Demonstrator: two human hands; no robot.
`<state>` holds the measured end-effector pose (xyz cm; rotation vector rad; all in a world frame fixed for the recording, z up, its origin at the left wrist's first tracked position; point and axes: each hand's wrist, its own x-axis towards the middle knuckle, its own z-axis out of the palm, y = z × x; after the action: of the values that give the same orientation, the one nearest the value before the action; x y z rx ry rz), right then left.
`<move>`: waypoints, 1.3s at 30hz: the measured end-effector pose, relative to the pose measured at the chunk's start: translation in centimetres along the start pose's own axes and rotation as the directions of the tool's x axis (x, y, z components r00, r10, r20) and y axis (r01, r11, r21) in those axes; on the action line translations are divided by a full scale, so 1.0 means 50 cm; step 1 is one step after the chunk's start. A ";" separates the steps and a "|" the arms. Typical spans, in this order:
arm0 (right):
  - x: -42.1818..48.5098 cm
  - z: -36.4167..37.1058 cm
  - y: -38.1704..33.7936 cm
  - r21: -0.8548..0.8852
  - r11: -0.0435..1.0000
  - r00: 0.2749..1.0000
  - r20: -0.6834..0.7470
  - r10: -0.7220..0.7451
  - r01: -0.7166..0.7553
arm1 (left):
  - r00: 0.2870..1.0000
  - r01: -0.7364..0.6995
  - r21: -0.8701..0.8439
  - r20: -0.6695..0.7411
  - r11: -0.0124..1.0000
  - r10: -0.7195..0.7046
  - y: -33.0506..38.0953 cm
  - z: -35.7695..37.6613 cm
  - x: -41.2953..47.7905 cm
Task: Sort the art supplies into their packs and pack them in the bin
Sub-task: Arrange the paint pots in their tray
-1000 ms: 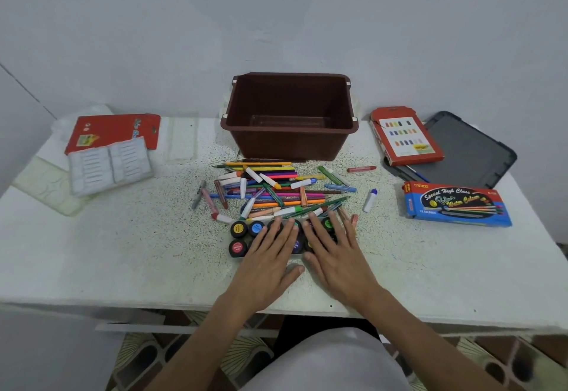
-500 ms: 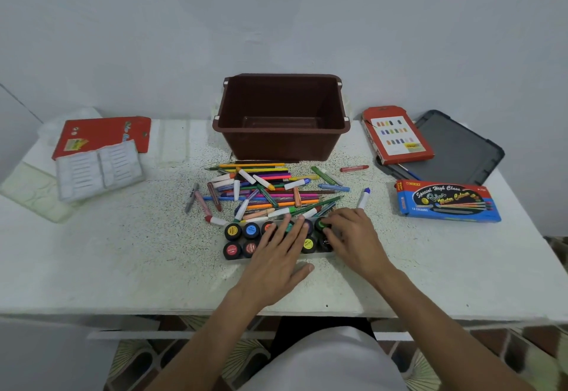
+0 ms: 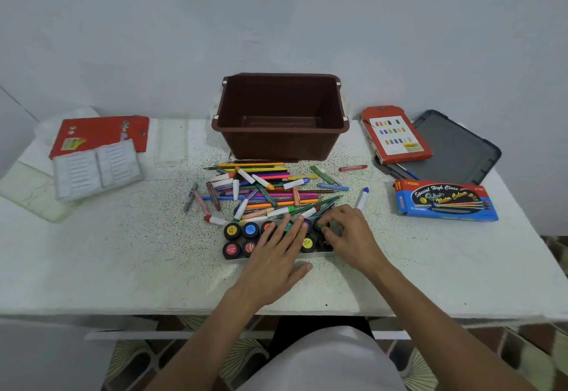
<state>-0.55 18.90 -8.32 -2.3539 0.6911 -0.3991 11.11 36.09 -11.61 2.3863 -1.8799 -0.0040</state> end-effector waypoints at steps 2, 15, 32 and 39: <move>-0.005 0.001 0.003 -0.050 0.998 0.999 -0.011 -0.034 0.033 | 1.000 0.001 0.009 -0.001 1.000 -0.001 0.000 0.001 0.000; -0.081 0.005 0.017 -0.359 0.856 0.901 -0.081 -0.425 0.372 | 1.000 -0.012 0.029 -0.010 1.000 0.012 -0.001 0.002 0.000; -0.074 0.001 0.021 -0.336 0.872 0.920 -0.037 -0.390 0.356 | 1.000 -0.009 0.041 -0.005 0.999 0.009 -0.001 0.003 -0.001; -0.079 0.016 0.003 -0.411 0.850 0.932 0.000 -0.361 0.330 | 0.999 0.035 0.036 -0.033 0.999 -0.034 -0.004 -0.014 -0.008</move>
<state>-3.50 21.44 -9.43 -2.8883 0.4041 -0.5489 11.25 36.58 -10.96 2.4275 -1.8399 0.0674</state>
